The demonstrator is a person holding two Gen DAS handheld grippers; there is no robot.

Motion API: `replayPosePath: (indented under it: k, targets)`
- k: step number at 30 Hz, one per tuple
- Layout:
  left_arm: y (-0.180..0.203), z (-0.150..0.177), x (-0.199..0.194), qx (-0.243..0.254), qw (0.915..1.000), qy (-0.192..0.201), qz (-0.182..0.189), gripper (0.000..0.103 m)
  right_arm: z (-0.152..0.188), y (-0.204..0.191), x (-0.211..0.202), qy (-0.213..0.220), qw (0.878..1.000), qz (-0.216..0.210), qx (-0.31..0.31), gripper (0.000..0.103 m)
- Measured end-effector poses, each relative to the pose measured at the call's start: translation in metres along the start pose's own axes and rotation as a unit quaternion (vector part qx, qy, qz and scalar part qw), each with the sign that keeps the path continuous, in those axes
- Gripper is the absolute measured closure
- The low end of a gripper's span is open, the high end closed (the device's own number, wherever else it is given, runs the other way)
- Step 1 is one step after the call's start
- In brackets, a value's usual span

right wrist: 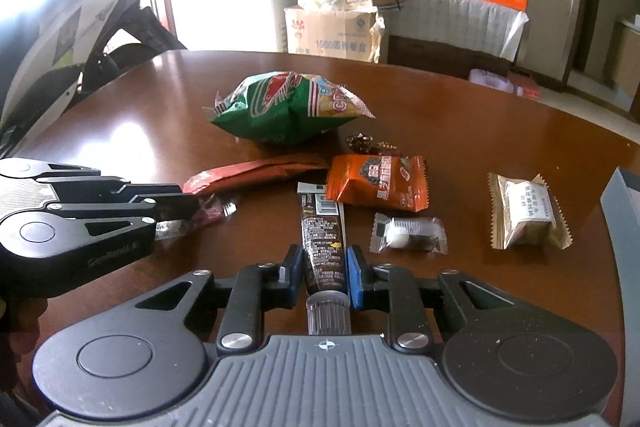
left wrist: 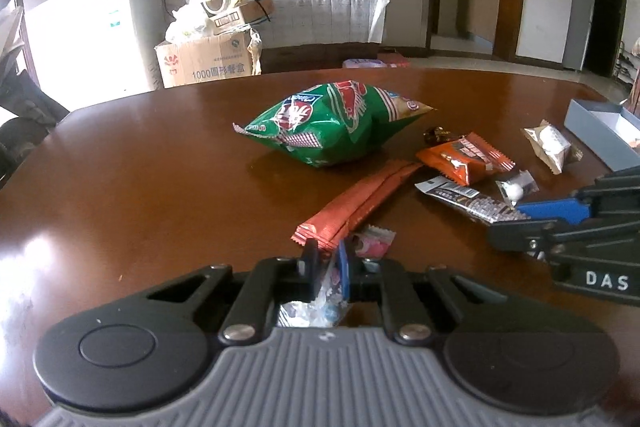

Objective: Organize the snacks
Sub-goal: 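Grasp the dark tube with the right gripper while the left gripper grasps the candy packet, then lift the dark tube and candy packet and carry them toward the box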

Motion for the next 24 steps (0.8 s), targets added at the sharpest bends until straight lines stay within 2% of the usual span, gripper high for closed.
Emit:
replayPosePath:
  k: [10,18,24]
  targets:
    - [-0.017,-0.013,-0.016,-0.006,0.9999,0.002,-0.012,0.099,-0.005,-0.007,-0.022,0.001,0.999,-0.009,-0.04,0.078]
    - [0.013,-0.017,-0.033,0.026,0.9994,0.016,0.019,0.099,-0.005,0.001,-0.045,0.012,0.998,-0.01,-0.056,0.079]
    - [0.027,-0.02,-0.021,0.046,0.9986,0.015,0.02,0.099,0.012,0.02,-0.047,-0.018,0.998,0.005,-0.052,0.079]
Point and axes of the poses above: each gripper's, at about its wrist camera, not at the fingertips, and x roughly the way its jaws point, y to its right, z to its underside, the point moved 6 cm from there along x, roughly the way its jaws point, and after that the axes turned 1 degree about y, right-handed, at the moved point
